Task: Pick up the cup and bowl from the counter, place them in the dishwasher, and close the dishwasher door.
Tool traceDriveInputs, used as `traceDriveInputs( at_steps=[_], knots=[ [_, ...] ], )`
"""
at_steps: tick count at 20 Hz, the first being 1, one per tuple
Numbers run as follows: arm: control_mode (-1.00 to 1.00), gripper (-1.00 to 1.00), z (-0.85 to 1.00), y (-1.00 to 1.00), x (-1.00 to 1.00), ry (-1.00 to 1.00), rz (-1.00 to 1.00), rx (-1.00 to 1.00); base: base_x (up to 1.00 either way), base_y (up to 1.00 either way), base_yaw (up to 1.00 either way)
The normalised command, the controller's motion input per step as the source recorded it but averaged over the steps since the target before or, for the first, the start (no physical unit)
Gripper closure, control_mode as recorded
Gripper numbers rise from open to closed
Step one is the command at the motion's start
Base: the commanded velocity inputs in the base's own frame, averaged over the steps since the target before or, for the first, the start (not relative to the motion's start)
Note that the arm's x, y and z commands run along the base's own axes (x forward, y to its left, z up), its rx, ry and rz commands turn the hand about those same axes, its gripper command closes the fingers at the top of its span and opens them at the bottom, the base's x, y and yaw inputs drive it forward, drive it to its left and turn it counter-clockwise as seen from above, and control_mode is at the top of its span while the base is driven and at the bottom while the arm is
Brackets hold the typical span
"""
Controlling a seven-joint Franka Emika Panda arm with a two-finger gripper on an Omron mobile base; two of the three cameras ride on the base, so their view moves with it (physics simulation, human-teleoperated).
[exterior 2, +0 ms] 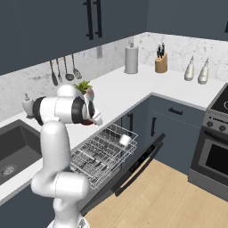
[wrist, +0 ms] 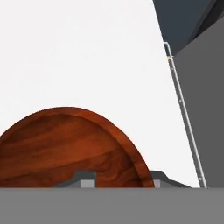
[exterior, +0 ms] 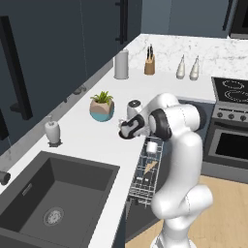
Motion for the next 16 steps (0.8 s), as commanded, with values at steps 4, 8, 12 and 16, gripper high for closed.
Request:
traceDriveInputs(
  at_steps=[4,8,12,16],
  knots=[
    [-1.0,1.0,0.22,-0.92,-0.6,0.0,-0.02,0.1,0.0,0.0,0.0],
    [-1.0,1.0,0.27,-1.0,-0.63,0.0,0.0,0.1,0.0,0.0,0.0],
    [-1.0,1.0,0.02,-1.0,-0.43,0.0,0.0,0.06,0.0,0.0,0.0],
    [-1.0,1.0,-0.28,-0.74,-0.22,0.04,0.0,0.15,0.0,0.0,0.0]
  ],
)
